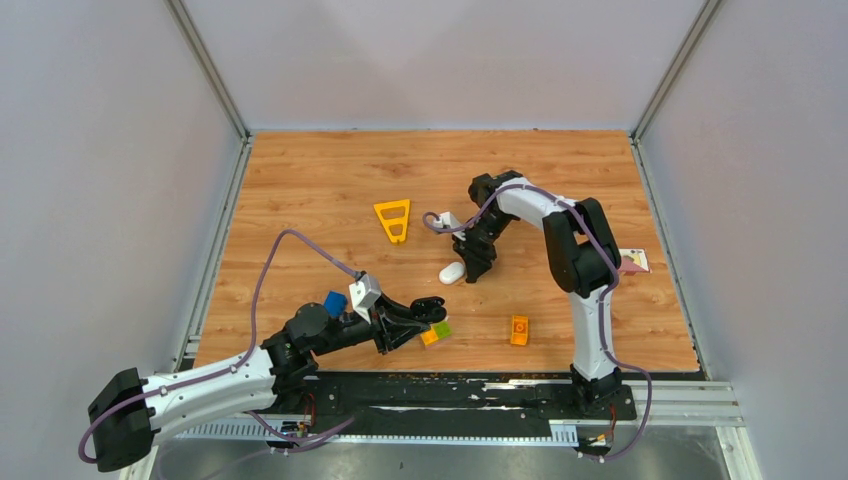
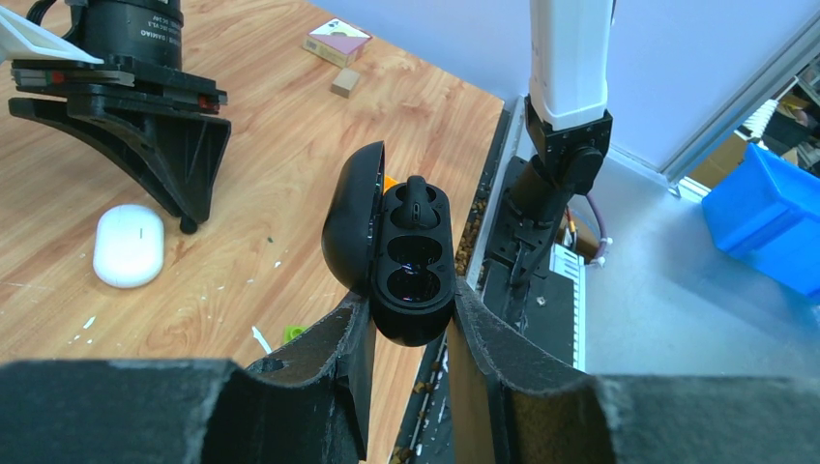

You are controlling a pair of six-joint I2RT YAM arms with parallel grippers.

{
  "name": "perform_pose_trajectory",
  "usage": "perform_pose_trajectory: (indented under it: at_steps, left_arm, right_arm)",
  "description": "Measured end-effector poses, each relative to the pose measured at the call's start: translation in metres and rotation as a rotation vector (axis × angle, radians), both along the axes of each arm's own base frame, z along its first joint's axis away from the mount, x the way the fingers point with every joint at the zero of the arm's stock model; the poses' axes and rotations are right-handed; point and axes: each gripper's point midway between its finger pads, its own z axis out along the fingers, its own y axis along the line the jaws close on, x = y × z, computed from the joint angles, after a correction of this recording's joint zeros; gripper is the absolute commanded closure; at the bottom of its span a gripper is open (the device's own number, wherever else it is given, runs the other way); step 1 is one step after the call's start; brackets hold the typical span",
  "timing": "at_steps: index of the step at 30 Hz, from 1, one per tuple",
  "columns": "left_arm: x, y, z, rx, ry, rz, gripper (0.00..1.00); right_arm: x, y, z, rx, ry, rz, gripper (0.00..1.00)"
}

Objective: Insert the wireless bluetooth earbuds into the charging case
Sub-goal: Pick up the left earbud from the center of the board.

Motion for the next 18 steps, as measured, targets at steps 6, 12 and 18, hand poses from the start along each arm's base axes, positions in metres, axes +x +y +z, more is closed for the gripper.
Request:
perform_pose_trajectory:
  at_steps: [6, 12, 18]
  left_arm:
    - [0.000, 0.000, 0.000, -0.001, 0.000, 0.000, 1.00]
    - [0.000, 0.000, 0.000, -0.001, 0.001, 0.000, 1.00]
    - [0.000, 0.000, 0.001, -0.004, 0.000, 0.001, 1.00]
  right_arm:
    - [0.000, 0.002, 0.000, 0.006, 0.002, -0.002, 0.84]
    - [0.004, 0.004, 0.002, 0.012, -0.018, -0.009, 0.94]
    - [0.009, 0.003, 0.019, 0.029, -0.106, -0.019, 0.96]
